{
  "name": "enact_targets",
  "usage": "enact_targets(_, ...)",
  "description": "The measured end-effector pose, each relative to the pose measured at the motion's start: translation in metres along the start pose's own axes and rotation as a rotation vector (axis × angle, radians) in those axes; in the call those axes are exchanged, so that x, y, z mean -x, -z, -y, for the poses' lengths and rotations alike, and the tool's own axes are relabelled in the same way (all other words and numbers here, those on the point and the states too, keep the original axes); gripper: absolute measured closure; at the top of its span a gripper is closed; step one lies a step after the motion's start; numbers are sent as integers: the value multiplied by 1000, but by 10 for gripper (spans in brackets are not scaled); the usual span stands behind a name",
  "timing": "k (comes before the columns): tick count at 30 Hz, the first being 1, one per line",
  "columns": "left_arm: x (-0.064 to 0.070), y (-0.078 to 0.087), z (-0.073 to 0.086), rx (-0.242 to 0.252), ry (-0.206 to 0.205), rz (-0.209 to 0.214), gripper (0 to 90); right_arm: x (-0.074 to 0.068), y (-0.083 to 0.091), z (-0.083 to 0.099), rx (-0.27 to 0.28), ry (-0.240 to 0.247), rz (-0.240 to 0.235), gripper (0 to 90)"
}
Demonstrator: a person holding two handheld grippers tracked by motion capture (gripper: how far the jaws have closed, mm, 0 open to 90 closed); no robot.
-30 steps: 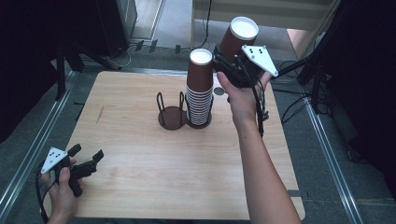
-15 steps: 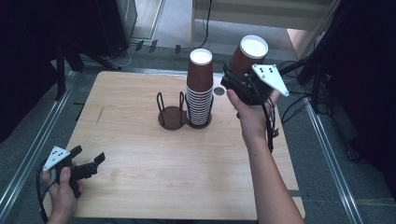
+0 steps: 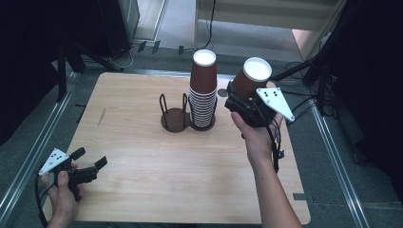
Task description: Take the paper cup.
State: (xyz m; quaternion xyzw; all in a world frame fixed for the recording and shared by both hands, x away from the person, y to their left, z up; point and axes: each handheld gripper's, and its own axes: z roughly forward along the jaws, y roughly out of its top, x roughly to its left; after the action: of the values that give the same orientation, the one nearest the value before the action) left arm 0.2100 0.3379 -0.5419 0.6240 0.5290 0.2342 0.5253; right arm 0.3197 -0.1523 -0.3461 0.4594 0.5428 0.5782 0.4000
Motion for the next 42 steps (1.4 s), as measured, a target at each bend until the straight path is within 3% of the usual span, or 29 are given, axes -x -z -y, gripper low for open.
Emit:
enact_targets(17, 48, -9, -26, 35, -54, 107, 0, -11, 22, 38, -47, 8, -23, 108)
enact_targets(21, 60, -8, -35, 42, -26, 179, 0, -11, 27, 46, -57, 9, -39, 109)
enact_targets(26, 82, -9, -52, 43, -49, 205, 0, -12, 34, 56, -75, 11, -59, 109)
enact_targets(31, 104, -17, -65, 41, -95, 235, 0, -14, 39, 67, -94, 30, -65, 109)
enact_targets(35, 116, -25, -72, 34, -100, 274, 0, -15, 43, 73, -103, 59, -67, 110)
enact_targets(42, 132, -38, -86, 21, -119, 298, 0, -17, 48, 83, -121, 56, -82, 110)
